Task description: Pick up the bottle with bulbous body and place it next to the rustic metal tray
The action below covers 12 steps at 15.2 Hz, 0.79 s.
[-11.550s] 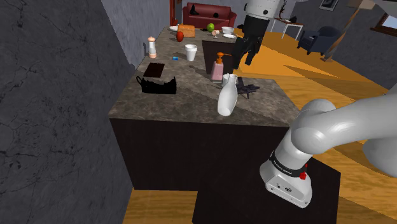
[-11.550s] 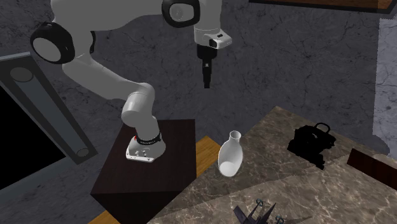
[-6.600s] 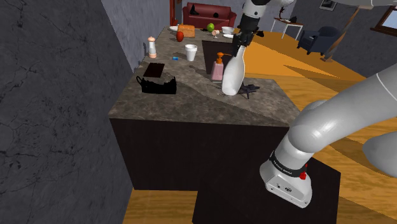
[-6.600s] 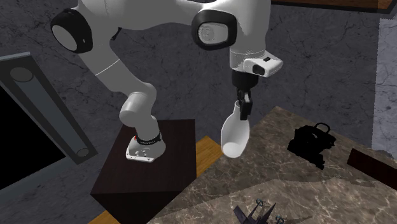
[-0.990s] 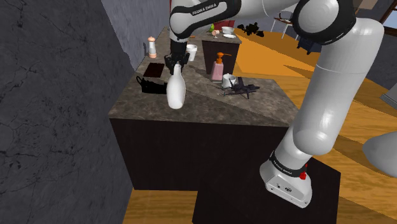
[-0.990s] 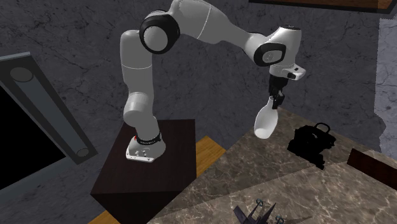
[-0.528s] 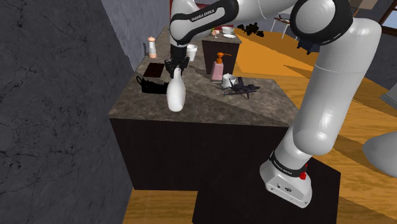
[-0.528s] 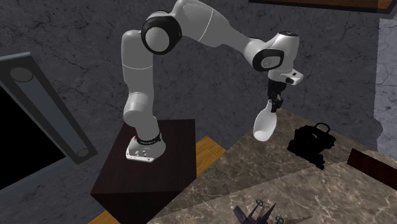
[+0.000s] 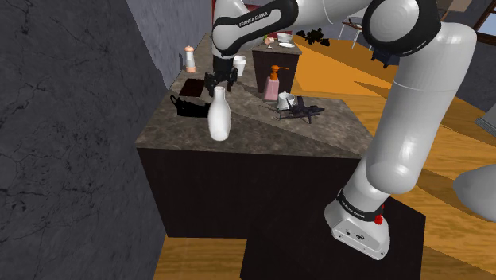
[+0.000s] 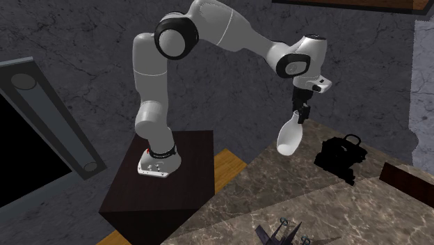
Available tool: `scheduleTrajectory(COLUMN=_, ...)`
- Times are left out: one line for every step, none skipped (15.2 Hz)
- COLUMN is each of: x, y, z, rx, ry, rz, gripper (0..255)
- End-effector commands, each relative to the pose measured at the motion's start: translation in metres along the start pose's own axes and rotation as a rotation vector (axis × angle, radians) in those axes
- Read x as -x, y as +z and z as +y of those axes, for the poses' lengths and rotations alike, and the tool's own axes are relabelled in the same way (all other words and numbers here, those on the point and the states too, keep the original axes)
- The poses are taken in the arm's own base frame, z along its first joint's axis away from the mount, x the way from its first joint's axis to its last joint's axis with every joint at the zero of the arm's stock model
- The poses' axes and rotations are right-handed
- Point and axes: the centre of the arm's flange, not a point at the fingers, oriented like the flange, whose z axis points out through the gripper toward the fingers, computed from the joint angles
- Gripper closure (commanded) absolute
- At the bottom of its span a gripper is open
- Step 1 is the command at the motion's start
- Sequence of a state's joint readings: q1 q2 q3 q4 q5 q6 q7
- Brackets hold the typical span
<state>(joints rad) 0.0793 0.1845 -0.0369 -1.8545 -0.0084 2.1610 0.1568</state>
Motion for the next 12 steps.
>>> scheduleTrajectory(x=0.0, y=0.0, z=0.0, rx=0.0, ry=0.0, rz=0.0, gripper=0)
scheduleTrajectory(x=0.0, y=-0.013, z=0.0, rx=0.0, ry=0.0, rz=0.0, gripper=0)
scheduleTrajectory(x=0.0, y=-0.026, z=0.0, rx=0.0, ry=0.0, rz=0.0, gripper=0)
scheduleTrajectory(x=0.0, y=-0.04, z=0.0, rx=0.0, ry=0.0, rz=0.0, gripper=0)
scheduleTrajectory(x=0.0, y=-0.05, z=0.0, rx=0.0, ry=0.0, rz=0.0, gripper=0)
scheduleTrajectory(x=0.0, y=-0.05, z=0.0, rx=0.0, ry=0.0, rz=0.0, gripper=0)
scheduleTrajectory(x=0.0, y=-0.05, z=0.0, rx=0.0, ry=0.0, rz=0.0, gripper=0)
scheduleTrajectory(x=0.0, y=-0.05, z=0.0, rx=0.0, ry=0.0, rz=0.0, gripper=0)
scheduleTrajectory(x=0.0, y=-0.05, z=0.0, rx=0.0, ry=0.0, rz=0.0, gripper=0)
scheduleTrajectory(x=0.0, y=-0.05, z=0.0, rx=0.0, ry=0.0, rz=0.0, gripper=0)
scheduleTrajectory(x=0.0, y=-0.05, z=0.0, rx=0.0, ry=0.0, rz=0.0, gripper=0)
scheduleTrajectory(x=0.0, y=-0.05, z=0.0, rx=0.0, ry=0.0, rz=0.0, gripper=0)
